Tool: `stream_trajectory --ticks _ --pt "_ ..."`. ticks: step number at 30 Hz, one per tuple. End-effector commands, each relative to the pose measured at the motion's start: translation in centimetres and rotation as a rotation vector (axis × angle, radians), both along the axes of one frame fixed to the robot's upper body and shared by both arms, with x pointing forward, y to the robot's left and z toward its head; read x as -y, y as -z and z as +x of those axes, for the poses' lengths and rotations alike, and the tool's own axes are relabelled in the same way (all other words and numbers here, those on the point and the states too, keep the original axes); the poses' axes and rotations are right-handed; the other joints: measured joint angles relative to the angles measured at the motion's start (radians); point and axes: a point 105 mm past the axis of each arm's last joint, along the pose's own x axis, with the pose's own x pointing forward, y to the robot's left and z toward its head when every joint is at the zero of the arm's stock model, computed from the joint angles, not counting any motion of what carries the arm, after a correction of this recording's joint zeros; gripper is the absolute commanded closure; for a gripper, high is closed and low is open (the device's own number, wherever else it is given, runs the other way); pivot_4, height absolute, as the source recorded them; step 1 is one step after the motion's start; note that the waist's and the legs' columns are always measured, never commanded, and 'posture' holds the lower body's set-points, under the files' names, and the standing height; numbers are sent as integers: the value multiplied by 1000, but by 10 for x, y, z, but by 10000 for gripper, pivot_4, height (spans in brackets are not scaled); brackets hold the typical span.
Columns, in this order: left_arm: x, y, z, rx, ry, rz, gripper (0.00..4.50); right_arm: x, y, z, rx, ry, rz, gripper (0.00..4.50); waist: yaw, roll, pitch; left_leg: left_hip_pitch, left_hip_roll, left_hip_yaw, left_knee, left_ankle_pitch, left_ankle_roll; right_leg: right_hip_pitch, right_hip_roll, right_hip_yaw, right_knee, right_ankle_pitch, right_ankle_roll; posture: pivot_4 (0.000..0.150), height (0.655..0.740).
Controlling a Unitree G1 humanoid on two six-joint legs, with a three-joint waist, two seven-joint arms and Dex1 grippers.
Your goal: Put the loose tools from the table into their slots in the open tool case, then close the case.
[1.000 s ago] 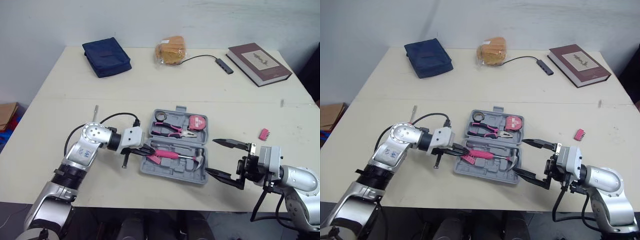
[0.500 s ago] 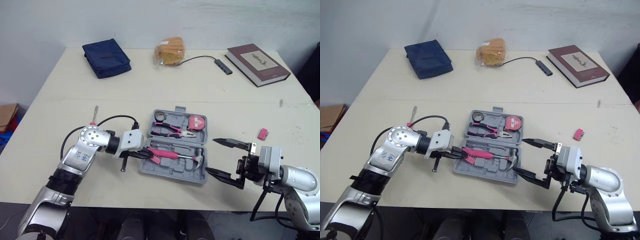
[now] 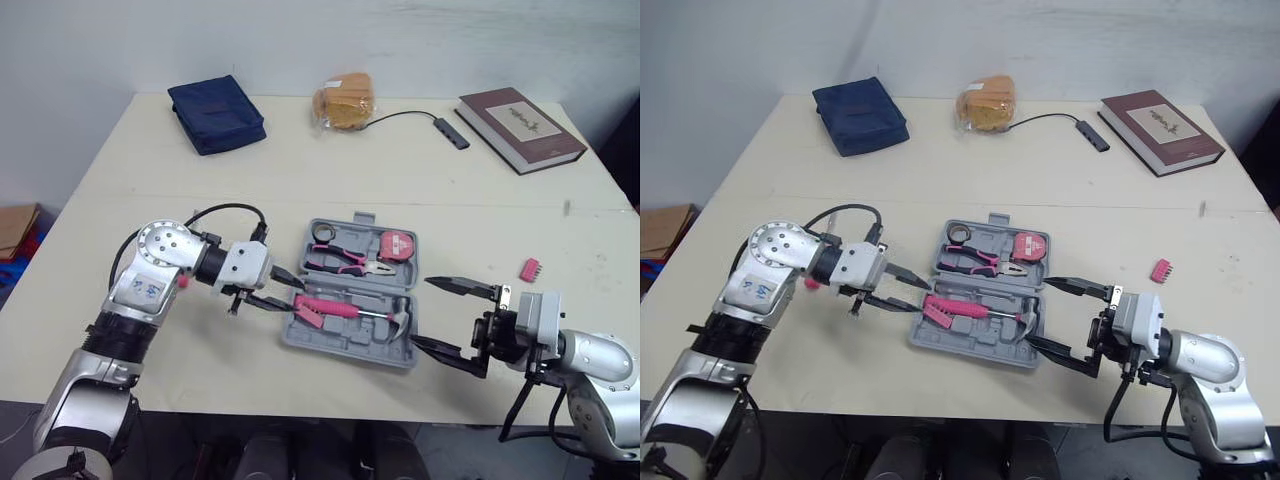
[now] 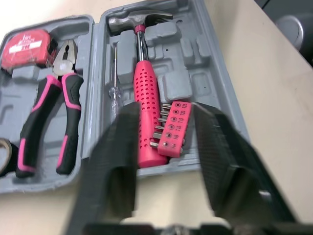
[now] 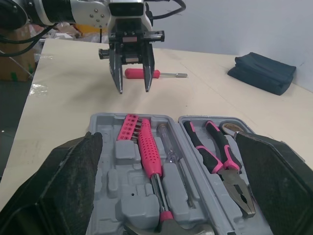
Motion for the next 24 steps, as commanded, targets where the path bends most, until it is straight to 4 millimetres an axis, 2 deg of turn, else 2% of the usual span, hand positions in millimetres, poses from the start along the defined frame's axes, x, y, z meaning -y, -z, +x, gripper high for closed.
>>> stream_trajectory --ticks 1,10,23,24 --pt "5 5 7 28 12 85 24737 0 -5 -1 30 1 8 0 0 0 0 0 0 0 0 0 0 0 0 0 0 0 0 1500 7400" --pt "14 17 11 -22 19 159 24737 -1 -5 -2 33 9 10 0 0 0 0 -4 0 -1 0 0 0 -2 1 -1 2 0 1 1500 7400" --pt "9 29 11 -44 9 233 24737 0 -5 -4 35 22 11 0 -2 0 0 -3 1 -1 1 0 0 -2 1 -1 1 0 1 1500 7400" --pt "8 30 11 -46 8 233 27175 0 -5 -4 35 23 10 0 -2 0 0 -3 1 -1 1 0 0 -2 1 -1 1 0 1 1500 7400"
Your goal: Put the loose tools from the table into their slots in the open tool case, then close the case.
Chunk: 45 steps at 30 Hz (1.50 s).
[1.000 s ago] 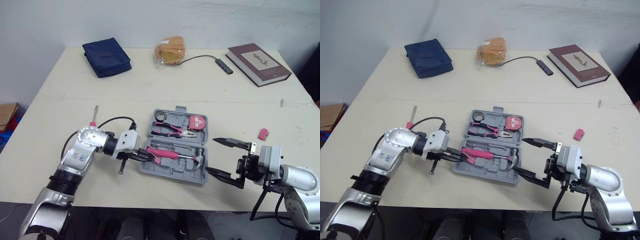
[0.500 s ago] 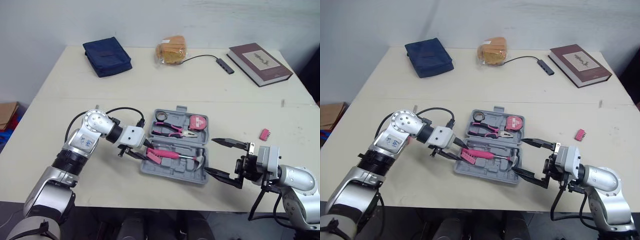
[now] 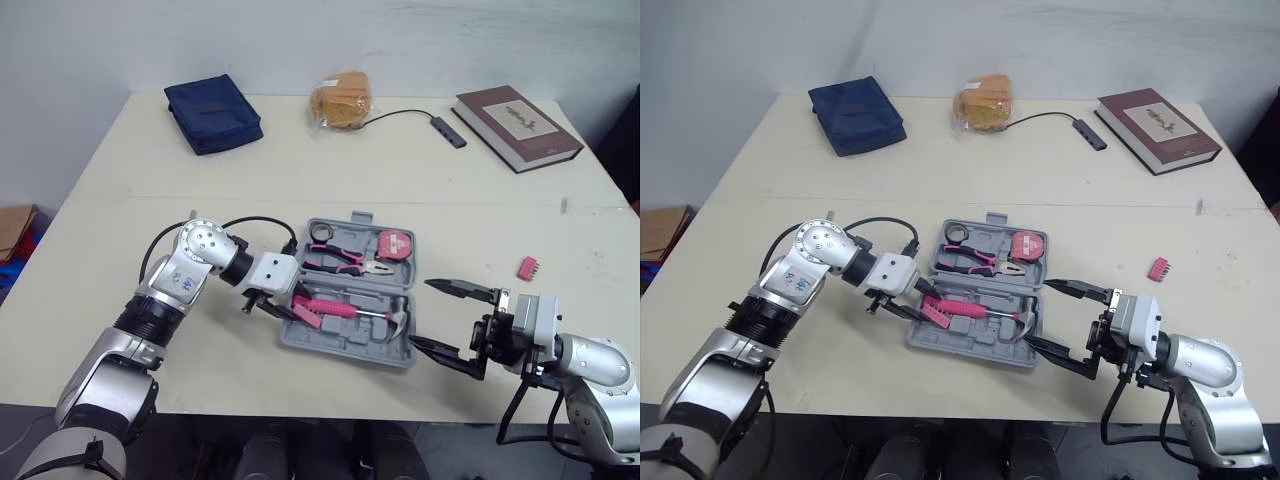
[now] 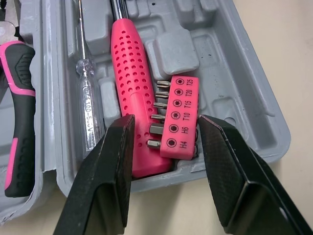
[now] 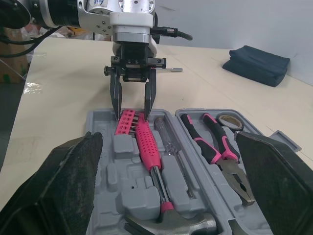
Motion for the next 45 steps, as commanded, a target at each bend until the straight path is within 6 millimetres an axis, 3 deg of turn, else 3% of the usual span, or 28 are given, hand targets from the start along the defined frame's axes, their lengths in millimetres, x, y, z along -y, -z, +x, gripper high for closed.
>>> stream_trajectory --ticks 1,4,10,17,22,30,43,44,45 --pt "-7 9 -3 -6 1 61 29980 -1 -10 -3 54 -5 2 0 0 0 0 0 0 0 0 0 0 0 0 0 0 0 0 1500 7400" --pt "-8 12 -7 -16 5 68 38686 0 -11 -3 54 -4 1 0 0 0 0 0 0 0 0 0 0 0 0 0 0 0 0 1500 7400" --pt "-5 6 -7 0 -8 37 38632 0 -11 -2 55 -7 0 0 0 0 0 0 0 0 0 0 0 0 0 0 0 0 0 1500 7400" --pt "-1 -19 -14 -40 -84 -37 38632 1 -11 -2 54 -7 -3 0 1 0 0 -1 0 -1 0 0 0 0 0 0 2 0 0 1500 7400" --pt "-8 -8 -27 -40 -139 61 38632 0 -10 -2 51 -9 -1 0 -1 0 0 -1 0 -1 0 0 0 0 0 0 2 0 0 1500 7400" --pt "6 1 -17 -24 -284 -1 38632 -1 -10 -1 52 -17 -1 0 3 0 0 -1 0 -1 1 0 0 0 -1 0 0 0 0 1500 7400" --pt "10 6 -19 -63 -282 30 38632 -3 -9 -3 49 -18 3 0 5 0 0 -1 -1 -1 1 0 0 0 -1 0 1 0 0 1500 7400" --pt "9 5 -17 -53 -304 23 28473 -3 -9 -3 49 -17 4 0 5 0 0 -1 -1 -1 1 0 0 0 -1 0 1 0 0 1500 7400" --pt "9 3 -18 -36 -286 25 25457 -2 -9 -3 48 -17 2 0 5 0 0 -1 -1 -1 1 0 0 0 -1 0 1 0 0 1500 7400"
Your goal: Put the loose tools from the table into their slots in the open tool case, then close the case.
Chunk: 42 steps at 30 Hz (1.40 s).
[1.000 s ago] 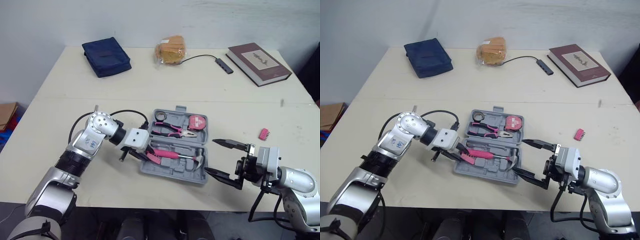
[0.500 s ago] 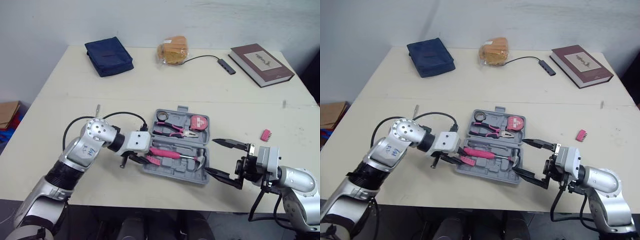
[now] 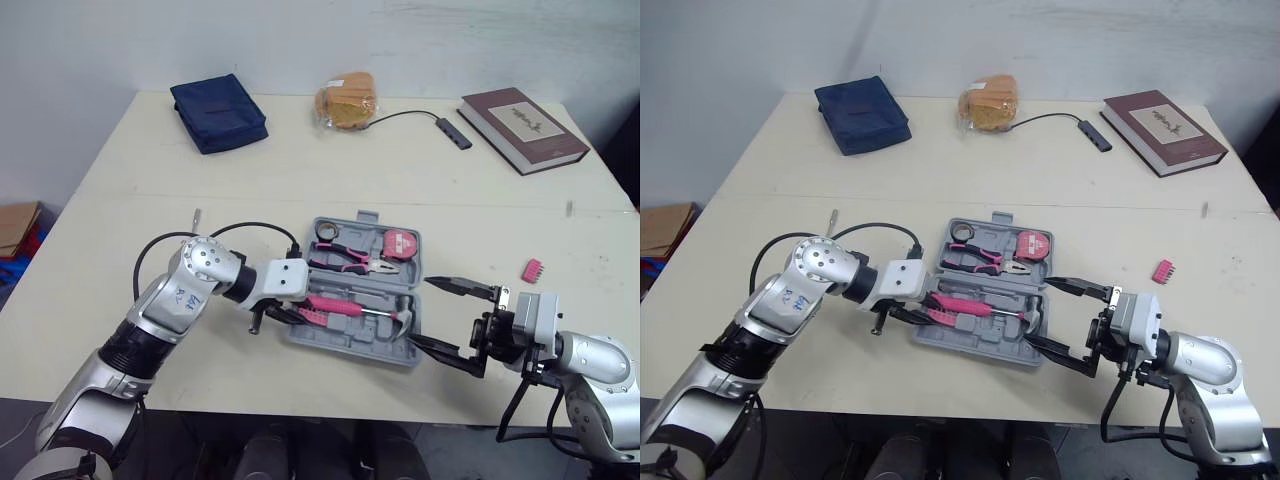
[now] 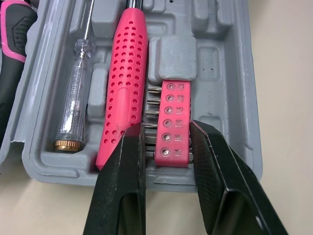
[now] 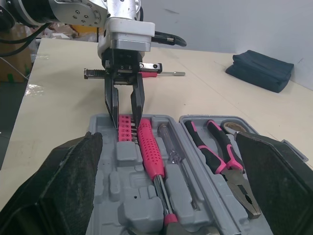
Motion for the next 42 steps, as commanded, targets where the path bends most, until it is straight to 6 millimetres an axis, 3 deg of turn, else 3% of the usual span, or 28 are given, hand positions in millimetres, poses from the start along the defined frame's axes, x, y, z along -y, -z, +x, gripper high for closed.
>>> stream_trajectory --ticks 1,3,6,10,12,15,20,31,42 --pt "2 -5 -2 46 19 -3 21801 -1 -7 -4 36 -9 4 0 0 0 0 0 0 0 0 0 0 0 0 0 0 0 0 1500 7400" --pt "4 -20 -8 57 65 -61 13076 -1 -7 -5 34 -9 2 0 -1 0 0 0 0 0 0 0 0 0 0 0 0 0 0 1500 7400" --pt "6 -38 -17 47 109 -156 13076 0 -7 -4 32 -9 0 0 -3 0 0 -1 1 0 0 0 0 0 0 0 1 0 0 1500 7400" --pt "-2 -44 -14 101 104 -215 13076 1 -8 -3 31 -9 2 0 -5 0 0 0 1 0 0 0 0 0 0 0 2 0 0 1500 7400" --pt "-2 -52 -13 88 89 -332 13076 0 -7 -3 27 -12 4 0 -4 0 0 0 1 0 0 0 -1 0 0 0 2 0 0 1500 7400" --pt "-10 -45 -12 93 94 -371 20532 -1 -5 -4 15 -19 6 0 -4 0 0 0 1 0 0 0 0 0 0 0 2 0 0 1500 7400" --pt "-13 -26 -2 82 62 -367 44561 1 -7 0 23 -18 -2 0 -3 0 0 0 0 0 0 0 0 0 0 0 2 0 0 1500 7400" --pt "-12 -10 2 51 48 -318 44842 3 -8 -1 25 -17 -12 0 -3 0 0 -1 0 0 1 0 0 0 0 -1 2 0 0 1500 7400" --pt "-21 22 7 0 -29 -115 44842 5 -7 -1 26 -5 -15 0 -5 1 -1 1 1 0 1 0 0 0 0 0 2 0 0 1500 7400"
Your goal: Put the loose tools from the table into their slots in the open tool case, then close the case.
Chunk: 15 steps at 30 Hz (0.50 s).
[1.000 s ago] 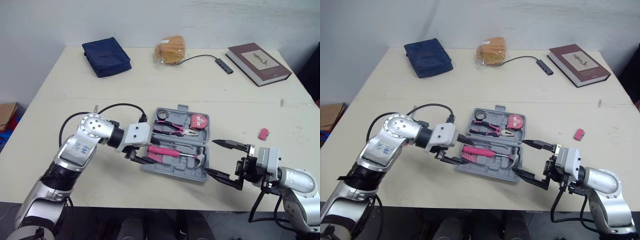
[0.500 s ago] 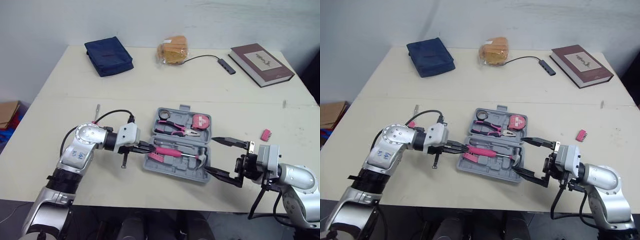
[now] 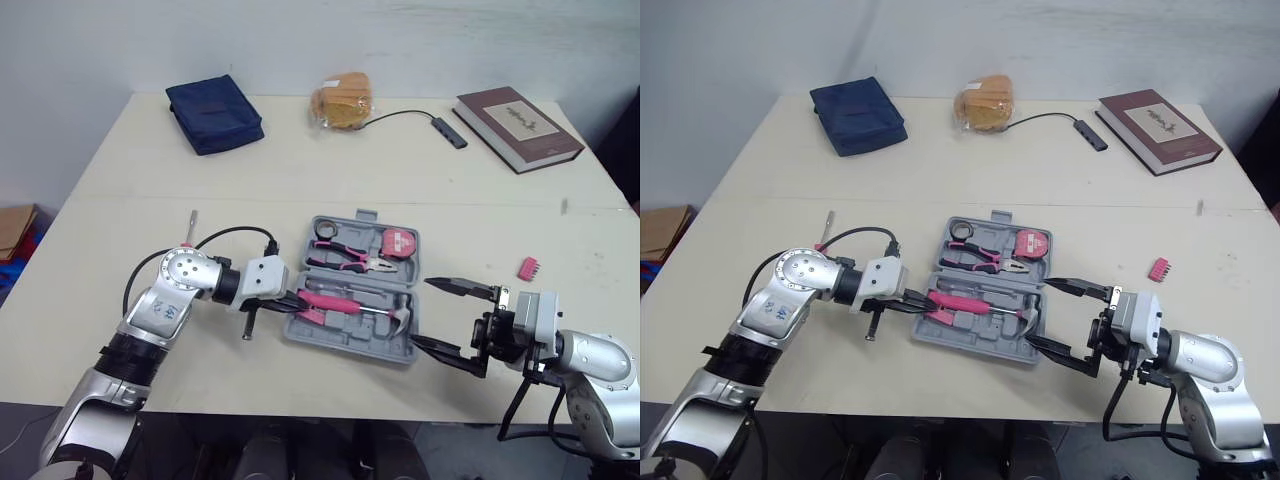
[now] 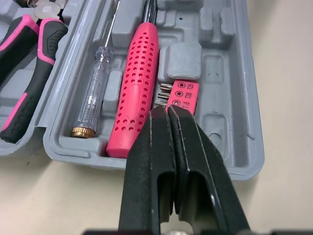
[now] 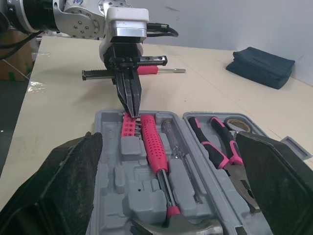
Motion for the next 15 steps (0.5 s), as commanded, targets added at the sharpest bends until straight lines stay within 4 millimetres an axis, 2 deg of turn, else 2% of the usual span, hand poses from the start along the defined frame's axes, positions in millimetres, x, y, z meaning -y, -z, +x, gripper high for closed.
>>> stream_trajectory --ticks 1,6,15 --pt "-5 25 -1 -70 -57 92 44842 2 -8 -2 35 5 -5 0 0 0 0 0 0 0 0 0 0 0 0 0 0 0 0 1500 7400" --pt "-1 46 -14 -131 -36 189 44842 2 -8 -2 39 9 -3 0 2 1 -2 5 0 1 -1 0 0 4 0 2 -3 0 0 1500 7400" --pt "-6 68 -20 -193 -77 306 44842 2 -9 0 45 5 -10 0 1 6 -13 13 1 2 -3 -3 2 11 -1 4 -4 -1 -1 1500 7400"
